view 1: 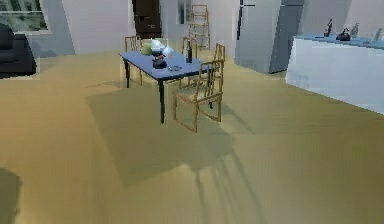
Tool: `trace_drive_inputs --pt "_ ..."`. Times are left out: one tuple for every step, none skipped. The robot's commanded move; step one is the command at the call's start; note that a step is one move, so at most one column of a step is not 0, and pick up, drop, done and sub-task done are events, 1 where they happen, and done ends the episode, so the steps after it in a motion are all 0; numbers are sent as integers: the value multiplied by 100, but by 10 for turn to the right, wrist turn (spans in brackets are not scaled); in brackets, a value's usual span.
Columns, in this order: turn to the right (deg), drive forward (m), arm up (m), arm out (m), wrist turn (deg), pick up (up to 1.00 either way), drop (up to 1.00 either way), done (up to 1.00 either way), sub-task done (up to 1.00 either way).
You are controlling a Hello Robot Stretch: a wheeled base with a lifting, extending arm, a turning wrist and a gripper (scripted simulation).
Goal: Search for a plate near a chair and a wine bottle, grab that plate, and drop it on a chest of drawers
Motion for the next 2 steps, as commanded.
trace_drive_inputs --pt "240 0 0 0 0 0 0 0 0" --pt "0 100 0 0 0 0 0 0 0"
